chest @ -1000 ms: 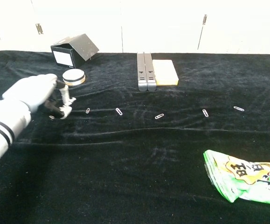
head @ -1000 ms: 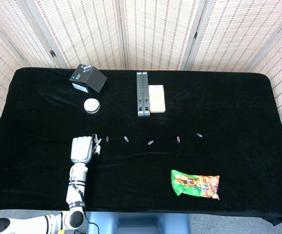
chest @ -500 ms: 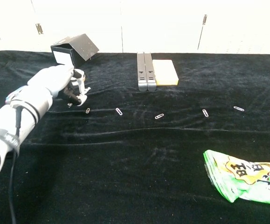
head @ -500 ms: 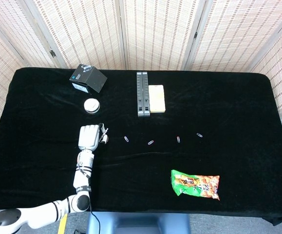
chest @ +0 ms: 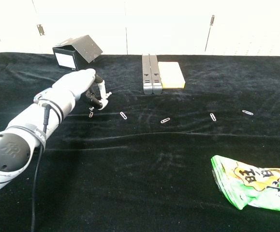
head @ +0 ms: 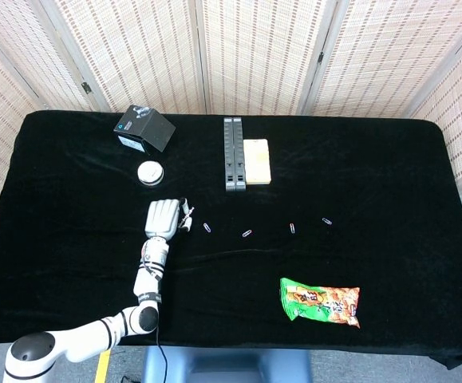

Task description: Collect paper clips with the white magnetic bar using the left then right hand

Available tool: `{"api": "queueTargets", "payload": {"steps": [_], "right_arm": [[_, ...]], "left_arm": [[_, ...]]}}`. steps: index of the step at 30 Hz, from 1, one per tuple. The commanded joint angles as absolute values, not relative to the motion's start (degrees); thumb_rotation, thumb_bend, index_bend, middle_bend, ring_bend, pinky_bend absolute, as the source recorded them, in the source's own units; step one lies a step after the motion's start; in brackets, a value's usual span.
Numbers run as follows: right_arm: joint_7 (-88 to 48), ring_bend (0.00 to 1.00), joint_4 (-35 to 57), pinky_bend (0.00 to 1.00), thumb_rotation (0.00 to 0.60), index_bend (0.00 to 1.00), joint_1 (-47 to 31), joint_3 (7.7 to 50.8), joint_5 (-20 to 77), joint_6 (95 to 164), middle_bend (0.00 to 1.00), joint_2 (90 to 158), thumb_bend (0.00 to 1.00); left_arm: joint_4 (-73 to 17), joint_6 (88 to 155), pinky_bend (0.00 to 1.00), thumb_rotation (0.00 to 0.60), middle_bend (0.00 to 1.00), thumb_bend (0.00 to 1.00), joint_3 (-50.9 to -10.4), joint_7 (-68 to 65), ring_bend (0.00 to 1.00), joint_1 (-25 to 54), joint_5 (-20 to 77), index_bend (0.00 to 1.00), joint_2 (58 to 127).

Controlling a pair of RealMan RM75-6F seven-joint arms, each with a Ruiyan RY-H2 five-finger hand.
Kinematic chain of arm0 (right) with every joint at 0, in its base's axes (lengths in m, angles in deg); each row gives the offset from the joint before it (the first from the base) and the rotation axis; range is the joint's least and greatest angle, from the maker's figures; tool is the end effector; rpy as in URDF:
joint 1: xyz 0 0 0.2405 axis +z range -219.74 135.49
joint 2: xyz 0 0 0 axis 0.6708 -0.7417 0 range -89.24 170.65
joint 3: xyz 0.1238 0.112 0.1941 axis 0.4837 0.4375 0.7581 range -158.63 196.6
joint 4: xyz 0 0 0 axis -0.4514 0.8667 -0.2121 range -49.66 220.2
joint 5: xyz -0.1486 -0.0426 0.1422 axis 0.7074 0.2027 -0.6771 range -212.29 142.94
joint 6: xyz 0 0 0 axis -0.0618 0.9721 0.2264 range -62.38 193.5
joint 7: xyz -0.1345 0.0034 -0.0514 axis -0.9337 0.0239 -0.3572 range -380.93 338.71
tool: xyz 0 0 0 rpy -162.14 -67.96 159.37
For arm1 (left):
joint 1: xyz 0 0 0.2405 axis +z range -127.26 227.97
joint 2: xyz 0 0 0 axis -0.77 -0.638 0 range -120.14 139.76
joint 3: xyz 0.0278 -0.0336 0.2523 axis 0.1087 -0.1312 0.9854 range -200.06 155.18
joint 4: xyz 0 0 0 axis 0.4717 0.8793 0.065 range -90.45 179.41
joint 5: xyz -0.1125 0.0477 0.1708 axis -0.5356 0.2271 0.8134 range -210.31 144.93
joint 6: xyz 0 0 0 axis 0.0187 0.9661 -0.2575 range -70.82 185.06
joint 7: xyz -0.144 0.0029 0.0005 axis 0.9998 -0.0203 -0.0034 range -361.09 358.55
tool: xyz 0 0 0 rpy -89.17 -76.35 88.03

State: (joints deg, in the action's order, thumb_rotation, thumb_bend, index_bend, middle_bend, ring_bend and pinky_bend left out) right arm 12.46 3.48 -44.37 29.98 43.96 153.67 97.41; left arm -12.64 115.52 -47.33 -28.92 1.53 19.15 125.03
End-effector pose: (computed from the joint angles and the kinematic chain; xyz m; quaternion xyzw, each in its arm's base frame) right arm -0.3673 -0.1640 0.2647 0.4291 -0.4298 0.4982 0.6188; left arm -0.1148 0.3910 -0.0881 -0.6291 -0.4415 -0.3853 0.5108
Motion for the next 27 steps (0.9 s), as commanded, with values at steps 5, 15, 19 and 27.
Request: {"api": "queueTargets", "payload": {"steps": [5, 15, 19, 27], "right_arm": [[12.07, 0.0, 3.53, 0.0, 0.6, 0.0, -44.84, 30.06, 43.02, 153.72, 0.0, 97.46, 0.26], [11.52, 0.0, 3.46, 0.0, 0.6, 0.0, -45.64, 30.09, 42.09, 153.9, 0.0, 97.54, 0.26], [11.4, 0.0, 3.39, 0.0, 0.6, 0.0, -45.74, 30.14, 42.1, 154.0, 0.0, 97.55, 0.26], [10.97, 0.0, 3.16, 0.0, 0.6, 0.0, -45.54, 30.23, 42.22, 153.65, 0.0, 97.59, 0.26]], "left_arm": [[-7.5, 111.93, 1.0, 0.6, 1.0, 0.7, -47.08, -25.85, 1.0, -0.52, 19.16, 0.74, 126.87], [-1.33, 109.74, 1.0, 0.6, 1.0, 0.7, -46.04, -22.32, 1.0, -1.64, 20.57, 0.74, 128.89], [-0.39, 109.8, 1.0, 0.6, 1.0, 0.7, -45.82, -21.52, 1.0, -1.57, 21.06, 0.74, 129.06], [-1.91, 110.88, 1.0, 0.6, 1.0, 0.7, -45.85, -20.42, 1.0, -1.12, 21.99, 0.73, 128.24]]}}
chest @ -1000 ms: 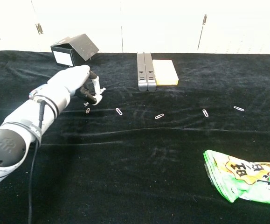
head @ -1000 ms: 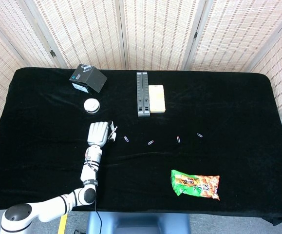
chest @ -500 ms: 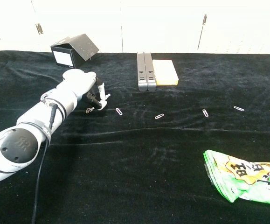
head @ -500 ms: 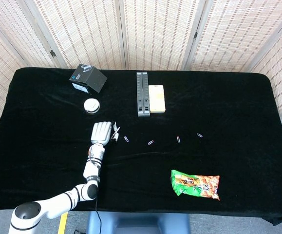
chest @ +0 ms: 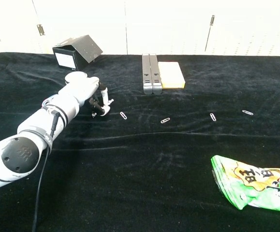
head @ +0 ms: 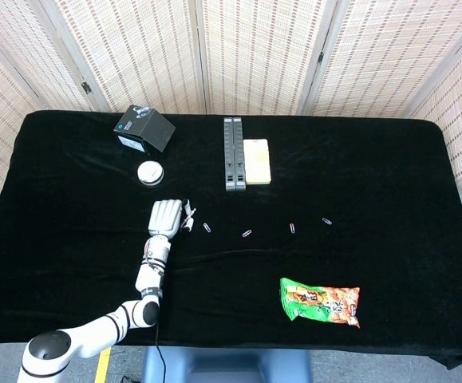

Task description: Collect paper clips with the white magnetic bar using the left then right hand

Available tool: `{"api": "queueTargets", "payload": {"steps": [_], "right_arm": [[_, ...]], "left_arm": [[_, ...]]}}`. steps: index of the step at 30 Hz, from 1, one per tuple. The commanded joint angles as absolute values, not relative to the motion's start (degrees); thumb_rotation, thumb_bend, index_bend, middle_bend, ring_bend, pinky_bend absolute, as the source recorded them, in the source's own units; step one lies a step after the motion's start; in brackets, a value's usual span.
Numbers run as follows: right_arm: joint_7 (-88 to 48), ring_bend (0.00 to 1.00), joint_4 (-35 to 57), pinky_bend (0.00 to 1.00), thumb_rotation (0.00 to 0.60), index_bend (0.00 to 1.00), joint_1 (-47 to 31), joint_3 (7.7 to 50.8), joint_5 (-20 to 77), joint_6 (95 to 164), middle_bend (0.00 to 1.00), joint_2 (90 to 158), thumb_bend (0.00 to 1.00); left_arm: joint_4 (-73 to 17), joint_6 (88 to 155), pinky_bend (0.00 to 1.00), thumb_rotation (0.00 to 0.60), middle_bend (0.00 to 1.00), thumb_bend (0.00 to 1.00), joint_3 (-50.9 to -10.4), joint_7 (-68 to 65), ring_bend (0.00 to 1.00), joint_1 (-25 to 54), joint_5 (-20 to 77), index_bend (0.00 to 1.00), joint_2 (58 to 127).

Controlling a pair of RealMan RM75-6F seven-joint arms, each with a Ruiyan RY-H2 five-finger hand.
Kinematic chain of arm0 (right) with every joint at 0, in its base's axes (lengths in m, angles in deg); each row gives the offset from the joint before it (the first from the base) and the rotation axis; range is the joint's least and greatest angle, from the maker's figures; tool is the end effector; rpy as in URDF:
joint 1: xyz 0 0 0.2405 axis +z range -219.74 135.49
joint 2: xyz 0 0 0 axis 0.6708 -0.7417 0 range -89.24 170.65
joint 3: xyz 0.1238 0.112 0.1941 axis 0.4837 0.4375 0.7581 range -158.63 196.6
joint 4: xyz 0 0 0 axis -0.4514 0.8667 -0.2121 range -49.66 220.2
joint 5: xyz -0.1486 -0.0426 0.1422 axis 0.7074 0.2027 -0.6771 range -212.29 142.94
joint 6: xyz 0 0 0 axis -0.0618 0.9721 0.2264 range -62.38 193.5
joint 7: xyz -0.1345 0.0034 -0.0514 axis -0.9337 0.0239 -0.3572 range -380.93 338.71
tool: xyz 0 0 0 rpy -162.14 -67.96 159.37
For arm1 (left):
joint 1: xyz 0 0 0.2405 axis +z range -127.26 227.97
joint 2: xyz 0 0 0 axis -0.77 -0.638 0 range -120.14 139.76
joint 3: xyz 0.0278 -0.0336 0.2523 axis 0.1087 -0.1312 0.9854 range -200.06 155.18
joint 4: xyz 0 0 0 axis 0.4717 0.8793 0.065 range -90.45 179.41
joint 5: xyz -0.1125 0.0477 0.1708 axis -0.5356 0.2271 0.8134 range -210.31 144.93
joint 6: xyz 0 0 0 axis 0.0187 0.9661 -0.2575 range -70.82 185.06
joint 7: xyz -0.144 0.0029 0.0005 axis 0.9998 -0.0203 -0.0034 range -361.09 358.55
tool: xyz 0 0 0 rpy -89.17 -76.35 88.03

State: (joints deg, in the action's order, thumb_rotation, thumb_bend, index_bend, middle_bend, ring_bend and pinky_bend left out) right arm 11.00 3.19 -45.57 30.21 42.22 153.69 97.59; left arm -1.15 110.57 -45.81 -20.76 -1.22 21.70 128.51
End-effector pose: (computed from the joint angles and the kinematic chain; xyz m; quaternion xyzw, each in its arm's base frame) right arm -0.3729 -0.1559 0.2660 0.4155 -0.4311 0.4854 0.6371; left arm -0.1260 0.4026 -0.1045 -0.6397 -0.4440 -0.3789 0.5000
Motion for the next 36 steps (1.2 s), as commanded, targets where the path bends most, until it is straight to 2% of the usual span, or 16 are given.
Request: {"api": "queueTargets", "payload": {"steps": [1, 12, 21, 36], "right_arm": [[10.94, 0.0, 3.13, 0.0, 0.6, 0.0, -45.52, 30.24, 42.22, 153.61, 0.0, 97.59, 0.26], [12.21, 0.0, 3.45, 0.0, 0.6, 0.0, -45.85, 29.89, 42.81, 153.53, 0.0, 97.35, 0.26], [13.8, 0.0, 4.1, 0.0, 0.6, 0.0, -47.07, 29.51, 42.84, 154.45, 0.0, 97.25, 0.26], [12.85, 0.0, 3.81, 0.0, 0.6, 0.0, -47.56, 29.6, 41.77, 153.87, 0.0, 97.23, 0.26]], "left_arm": [[-2.38, 110.94, 1.0, 0.6, 1.0, 0.7, -45.88, -20.34, 1.0, -1.15, 22.1, 0.73, 128.12], [-7.08, 108.22, 1.0, 0.6, 1.0, 0.7, -46.81, -21.08, 1.0, -4.64, 22.1, 0.73, 128.41], [-1.92, 106.37, 1.0, 0.6, 1.0, 0.7, -47.4, -20.56, 1.0, -8.4, 22.33, 0.73, 131.33], [5.85, 103.14, 1.0, 0.6, 1.0, 0.7, -46.46, -16.32, 1.0, -10.27, 24.12, 0.73, 134.05]]}}
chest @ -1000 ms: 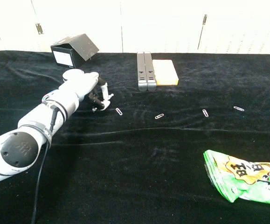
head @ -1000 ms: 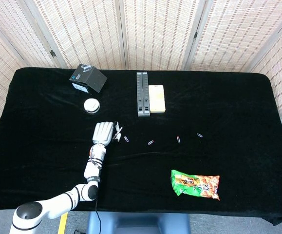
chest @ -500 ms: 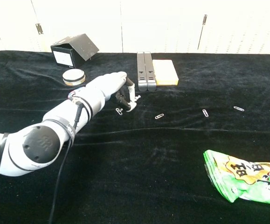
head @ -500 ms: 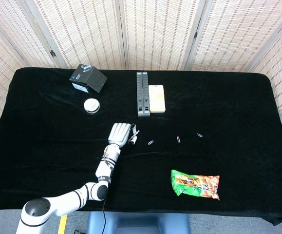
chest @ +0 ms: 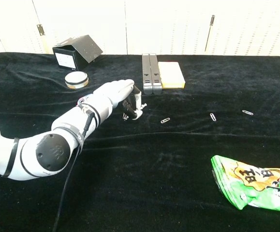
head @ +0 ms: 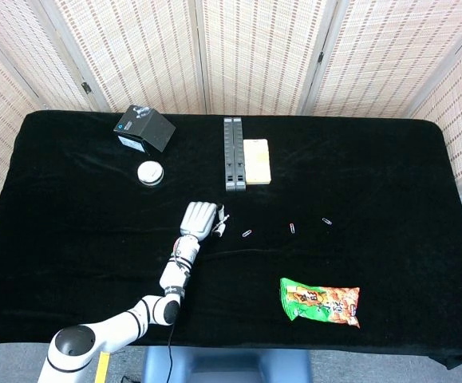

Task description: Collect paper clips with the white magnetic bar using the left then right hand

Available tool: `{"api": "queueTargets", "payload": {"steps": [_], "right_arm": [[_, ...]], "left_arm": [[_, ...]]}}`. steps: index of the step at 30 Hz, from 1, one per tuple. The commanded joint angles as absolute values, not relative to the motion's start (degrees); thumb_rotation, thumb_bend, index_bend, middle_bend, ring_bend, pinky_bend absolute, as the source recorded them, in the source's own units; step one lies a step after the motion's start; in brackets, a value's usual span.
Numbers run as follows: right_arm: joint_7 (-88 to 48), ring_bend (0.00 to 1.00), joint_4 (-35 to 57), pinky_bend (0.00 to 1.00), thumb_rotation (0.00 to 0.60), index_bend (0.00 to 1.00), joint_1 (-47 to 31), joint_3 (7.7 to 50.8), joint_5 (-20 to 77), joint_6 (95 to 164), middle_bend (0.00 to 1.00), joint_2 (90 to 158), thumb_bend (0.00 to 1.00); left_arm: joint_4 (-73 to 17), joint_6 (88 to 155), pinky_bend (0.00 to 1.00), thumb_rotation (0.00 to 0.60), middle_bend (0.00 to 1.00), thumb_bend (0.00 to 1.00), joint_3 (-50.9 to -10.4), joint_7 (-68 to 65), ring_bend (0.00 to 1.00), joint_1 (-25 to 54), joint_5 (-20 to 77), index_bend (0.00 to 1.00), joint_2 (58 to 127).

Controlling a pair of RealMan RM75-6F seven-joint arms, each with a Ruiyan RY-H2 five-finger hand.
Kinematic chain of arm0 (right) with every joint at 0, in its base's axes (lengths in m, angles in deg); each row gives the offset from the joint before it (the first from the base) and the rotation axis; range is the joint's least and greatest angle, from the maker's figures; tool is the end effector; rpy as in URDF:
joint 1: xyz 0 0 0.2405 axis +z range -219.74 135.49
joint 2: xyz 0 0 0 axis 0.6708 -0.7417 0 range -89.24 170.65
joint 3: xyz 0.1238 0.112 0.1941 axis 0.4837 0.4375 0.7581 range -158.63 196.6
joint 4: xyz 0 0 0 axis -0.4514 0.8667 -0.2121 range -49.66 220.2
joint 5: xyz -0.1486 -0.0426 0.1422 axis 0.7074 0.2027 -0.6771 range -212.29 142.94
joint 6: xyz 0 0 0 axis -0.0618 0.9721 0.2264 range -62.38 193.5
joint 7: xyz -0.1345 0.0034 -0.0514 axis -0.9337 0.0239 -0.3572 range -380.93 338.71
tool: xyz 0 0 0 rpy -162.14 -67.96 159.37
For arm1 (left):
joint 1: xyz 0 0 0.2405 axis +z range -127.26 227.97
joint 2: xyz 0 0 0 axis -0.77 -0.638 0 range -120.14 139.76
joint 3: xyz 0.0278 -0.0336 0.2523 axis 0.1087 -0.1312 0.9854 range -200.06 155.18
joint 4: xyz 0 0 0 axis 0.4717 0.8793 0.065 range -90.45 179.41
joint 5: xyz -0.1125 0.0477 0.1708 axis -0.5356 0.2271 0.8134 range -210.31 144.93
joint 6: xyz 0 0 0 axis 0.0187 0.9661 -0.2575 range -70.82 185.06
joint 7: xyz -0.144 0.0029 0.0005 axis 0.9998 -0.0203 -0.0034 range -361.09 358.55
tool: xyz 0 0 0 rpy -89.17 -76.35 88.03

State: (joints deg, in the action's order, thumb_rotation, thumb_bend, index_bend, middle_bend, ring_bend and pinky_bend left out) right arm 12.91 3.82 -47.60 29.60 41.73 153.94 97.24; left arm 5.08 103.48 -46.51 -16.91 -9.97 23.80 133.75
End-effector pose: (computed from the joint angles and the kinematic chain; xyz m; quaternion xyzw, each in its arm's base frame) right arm -0.3809 -0.1399 0.2697 0.4021 -0.4422 0.4777 0.6439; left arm -0.0671 0.4030 -0.1420 -0.6929 -0.4319 -0.3870 0.4286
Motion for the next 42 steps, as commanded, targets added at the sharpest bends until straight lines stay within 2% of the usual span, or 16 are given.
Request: {"api": "queueTargets", "payload": {"steps": [1, 11, 19, 26, 36, 42], "right_arm": [[12.87, 0.0, 3.81, 0.0, 0.6, 0.0, -47.55, 29.6, 41.8, 153.81, 0.0, 97.22, 0.26], [12.96, 0.0, 3.92, 0.0, 0.6, 0.0, -47.21, 29.68, 42.27, 153.4, 0.0, 97.21, 0.26], [14.48, 0.0, 3.7, 0.0, 0.6, 0.0, -47.12, 29.09, 45.63, 155.29, 0.0, 96.88, 0.26], [17.86, 0.0, 4.41, 0.0, 0.6, 0.0, -48.32, 28.32, 48.54, 158.96, 0.0, 96.6, 0.26], [21.61, 0.0, 6.5, 0.0, 0.6, 0.0, -50.47, 27.61, 49.87, 163.09, 0.0, 96.5, 0.26], [22.38, 0.0, 6.96, 0.0, 0.6, 0.0, -50.85, 27.71, 49.54, 163.8, 0.0, 96.62, 0.26]], "left_arm": [[6.13, 103.12, 1.0, 0.6, 1.0, 0.7, -46.46, -16.1, 1.0, -10.34, 24.24, 0.73, 134.12], [3.13, 106.91, 1.0, 0.6, 1.0, 0.7, -45.87, -16.42, 1.0, -8.92, 25.84, 0.73, 133.1], [-11.43, 116.71, 1.0, 0.6, 1.0, 0.7, -42.01, -24.73, 1.0, -2.25, 26.3, 0.72, 130.71], [-20.71, 123.68, 1.0, 0.6, 1.0, 0.7, -38.2, -32.8, 1.0, 1.23, 27.47, 0.72, 131.73], [-20.9, 125.83, 1.0, 0.6, 1.0, 0.7, -35.16, -36.12, 1.0, 3.61, 29.08, 0.72, 135.58], [-21.77, 126.21, 1.0, 0.6, 1.0, 0.7, -35.35, -36.94, 1.0, 4.77, 29.9, 0.72, 135.36]]}}
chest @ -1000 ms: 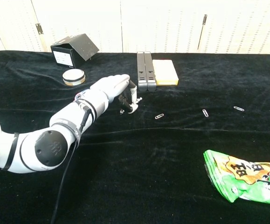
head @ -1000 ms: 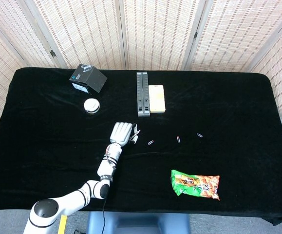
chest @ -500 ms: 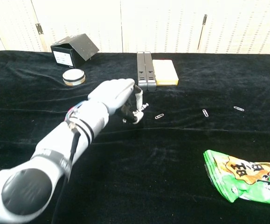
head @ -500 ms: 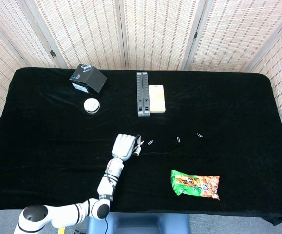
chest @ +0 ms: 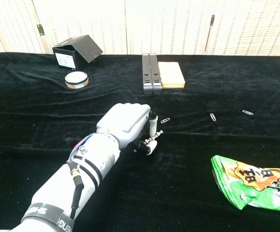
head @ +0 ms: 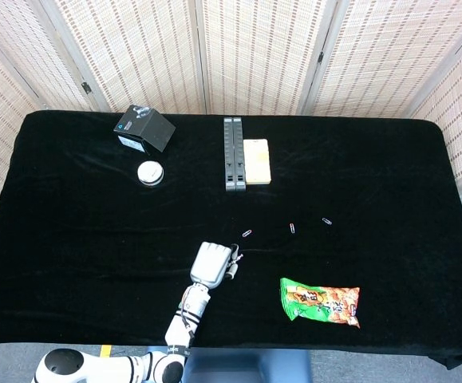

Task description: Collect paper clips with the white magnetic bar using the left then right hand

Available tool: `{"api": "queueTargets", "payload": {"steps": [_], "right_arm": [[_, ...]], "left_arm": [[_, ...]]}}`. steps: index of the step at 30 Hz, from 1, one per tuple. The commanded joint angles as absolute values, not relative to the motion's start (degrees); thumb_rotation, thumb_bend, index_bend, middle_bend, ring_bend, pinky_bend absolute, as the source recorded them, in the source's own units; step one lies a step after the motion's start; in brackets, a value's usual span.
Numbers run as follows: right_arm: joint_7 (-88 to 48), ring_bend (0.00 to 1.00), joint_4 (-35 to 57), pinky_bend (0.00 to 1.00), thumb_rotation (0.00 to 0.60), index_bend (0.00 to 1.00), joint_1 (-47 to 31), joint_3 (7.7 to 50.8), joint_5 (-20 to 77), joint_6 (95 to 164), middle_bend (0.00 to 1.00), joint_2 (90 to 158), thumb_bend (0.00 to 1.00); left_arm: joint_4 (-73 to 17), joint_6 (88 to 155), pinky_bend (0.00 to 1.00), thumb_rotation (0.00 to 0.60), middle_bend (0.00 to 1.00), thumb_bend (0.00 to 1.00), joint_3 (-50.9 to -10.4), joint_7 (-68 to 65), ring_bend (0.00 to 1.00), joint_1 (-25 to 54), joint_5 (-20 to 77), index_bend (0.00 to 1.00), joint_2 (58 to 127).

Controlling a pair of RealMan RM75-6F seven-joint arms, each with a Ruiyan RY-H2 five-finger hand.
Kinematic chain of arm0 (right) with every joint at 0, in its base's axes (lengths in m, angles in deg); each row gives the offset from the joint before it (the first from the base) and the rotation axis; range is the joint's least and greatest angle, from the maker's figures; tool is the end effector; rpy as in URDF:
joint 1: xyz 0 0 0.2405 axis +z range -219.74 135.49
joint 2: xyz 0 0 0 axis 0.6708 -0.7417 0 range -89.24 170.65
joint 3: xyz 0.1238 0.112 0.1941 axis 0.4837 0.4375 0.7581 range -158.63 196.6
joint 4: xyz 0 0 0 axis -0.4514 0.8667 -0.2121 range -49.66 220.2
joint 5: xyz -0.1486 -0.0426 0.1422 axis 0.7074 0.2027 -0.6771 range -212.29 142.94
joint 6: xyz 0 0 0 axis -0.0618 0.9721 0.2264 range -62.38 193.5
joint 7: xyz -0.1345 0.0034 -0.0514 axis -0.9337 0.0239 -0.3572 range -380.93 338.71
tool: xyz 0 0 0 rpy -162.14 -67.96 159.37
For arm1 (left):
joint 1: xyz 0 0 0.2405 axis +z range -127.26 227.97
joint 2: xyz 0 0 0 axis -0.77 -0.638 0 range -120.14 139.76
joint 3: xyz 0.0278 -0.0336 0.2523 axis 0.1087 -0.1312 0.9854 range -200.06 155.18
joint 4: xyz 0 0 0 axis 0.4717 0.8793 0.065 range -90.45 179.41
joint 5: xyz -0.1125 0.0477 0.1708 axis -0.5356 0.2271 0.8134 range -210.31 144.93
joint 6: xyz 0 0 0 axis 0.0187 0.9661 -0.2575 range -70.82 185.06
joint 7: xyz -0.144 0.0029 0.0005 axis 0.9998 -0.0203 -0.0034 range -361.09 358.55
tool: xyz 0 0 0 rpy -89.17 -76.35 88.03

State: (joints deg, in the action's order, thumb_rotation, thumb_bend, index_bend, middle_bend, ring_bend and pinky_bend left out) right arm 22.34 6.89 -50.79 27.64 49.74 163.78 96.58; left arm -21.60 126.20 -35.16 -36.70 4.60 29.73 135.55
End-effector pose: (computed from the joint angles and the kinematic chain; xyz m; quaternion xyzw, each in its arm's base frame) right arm -0.3654 -0.1140 0.2812 0.4280 -0.4144 0.5422 0.5925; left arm -0.0460 0.2813 -0.1522 -0.7151 -0.3636 -0.4154 0.4288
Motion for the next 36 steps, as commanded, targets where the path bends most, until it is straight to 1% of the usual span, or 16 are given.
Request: {"api": "queueTargets", "payload": {"steps": [1, 3, 4, 5, 6, 8, 10, 12, 14, 17, 22, 25, 31, 34, 35, 36], "right_arm": [[22.43, 0.0, 6.97, 0.0, 0.6, 0.0, -50.83, 27.77, 49.41, 163.75, 0.0, 96.63, 0.26], [22.59, 0.0, 6.97, 0.0, 0.6, 0.0, -50.75, 27.85, 49.14, 163.48, 0.0, 96.63, 0.26], [22.65, 0.0, 6.96, 0.0, 0.6, 0.0, -50.69, 27.88, 49.04, 163.32, 0.0, 96.59, 0.26], [22.78, 0.0, 6.99, 0.0, 0.6, 0.0, -50.64, 27.87, 48.97, 163.14, 0.0, 96.55, 0.26], [22.88, 0.0, 7.02, 0.0, 0.6, 0.0, -50.62, 27.89, 48.89, 163.05, 0.0, 96.55, 0.26], [22.84, 0.0, 7.08, 0.0, 0.6, 0.0, -50.61, 27.92, 48.7, 162.89, 0.0, 96.52, 0.26], [22.66, 0.0, 7.04, 0.0, 0.6, 0.0, -50.56, 27.97, 48.54, 162.77, 0.0, 96.51, 0.26], [22.5, 0.0, 6.96, 0.0, 0.6, 0.0, -50.45, 27.93, 48.61, 162.59, 0.0, 96.47, 0.26], [22.33, 0.0, 6.83, 0.0, 0.6, 0.0, -50.32, 27.93, 48.6, 162.38, 0.0, 96.43, 0.26], [22.14, 0.0, 6.73, 0.0, 0.6, 0.0, -50.23, 27.91, 48.64, 162.28, 0.0, 96.41, 0.26], [21.84, 0.0, 6.71, 0.0, 0.6, 0.0, -49.99, 27.91, 48.4, 161.72, 0.0, 96.44, 0.26], [21.49, 0.0, 6.54, 0.0, 0.6, 0.0, -49.76, 27.8, 48.56, 161.34, 0.0, 96.38, 0.26], [18.74, 0.0, 5.35, 0.0, 0.6, 0.0, -49.15, 27.39, 49.47, 161.0, 0.0, 96.46, 0.26], [16.53, 0.0, 4.32, 0.0, 0.6, 0.0, -48.5, 26.96, 50.26, 160.32, 0.0, 96.49, 0.26], [15.82, 0.0, 4.0, 0.0, 0.6, 0.0, -48.25, 26.81, 50.55, 160.04, 0.0, 96.5, 0.26], [14.72, 0.0, 3.58, 0.0, 0.6, 0.0, -47.85, 26.63, 50.89, 159.58, 0.0, 96.56, 0.26]], "left_arm": [[-21.86, 126.19, 1.0, 0.6, 1.0, 0.7, -35.48, -37.04, 1.0, 4.87, 29.99, 0.72, 135.25], [-22.06, 126.19, 1.0, 0.6, 1.0, 0.69, -35.72, -37.34, 1.0, 5.08, 30.29, 0.71, 134.9], [-22.18, 126.19, 1.0, 0.6, 1.0, 0.65, -35.79, -37.53, 1.0, 5.16, 30.43, 0.7, 134.69], [-22.47, 126.24, 1.0, 0.6, 1.0, 0.59, -35.96, -37.64, 1.0, 5.28, 30.63, 0.68, 134.38], [-22.72, 126.29, 1.0, 0.6, 1.0, 0.52, -36.1, -37.73, 1.0, 5.37, 30.76, 0.64, 134.12], [-23.4, 126.39, 1.0, 0.6, 1.0, 0.38, -36.33, -38.0, 1.0, 5.57, 31.01, 0.49, 133.5], [-24.3, 126.3, 1.0, 0.6, 1.0, 0.29, -36.53, -38.2, 1.0, 5.85, 31.08, 0.36, 132.84], [-25.01, 126.21, 1.0, 0.6, 1.0, 0.23, -36.66, -38.53, 1.0, 6.1, 31.04, 0.3, 132.38], [-25.6, 126.1, 1.0, 0.6, 1.0, 0.2, -36.73, -38.85, 1.0, 6.29, 31.05, 0.27, 132.01], [-26.28, 126.11, 1.0, 0.6, 1.0, 0.17, -36.91, -39.17, 1.0, 6.48, 31.21, 0.24, 131.55], [-28.8, 127.66, 1.0, 0.6, 1.0, 0.16, -37.26, -39.78, 1.0, 7.02, 32.64, 0.24, 129.72], [-32.64, 130.23, 1.0, 0.6, 1.0, 0.16, -37.34, -40.94, 1.0, 8.1, 34.51, 0.24, 126.28], [-41.32, 133.4, 1.0, 0.6, 1.0, 0.16, -38.12, -37.91, 1.0, 11.93, 36.98, 0.24, 115.06], [-43.72, 133.53, 1.0, 0.6, 0.94, 0.17, -38.29, -32.58, 0.91, 14.67, 36.92, 0.24, 109.12], [-44.37, 133.27, 0.97, 0.6, 0.87, 0.17, -38.04, -30.99, 0.84, 15.59, 36.72, 0.24, 107.22], [-45.39, 132.65, 0.88, 0.6, 0.77, 0.17, -37.67, -29.14, 0.74, 16.85, 36.01, 0.22, 104.6]]}}
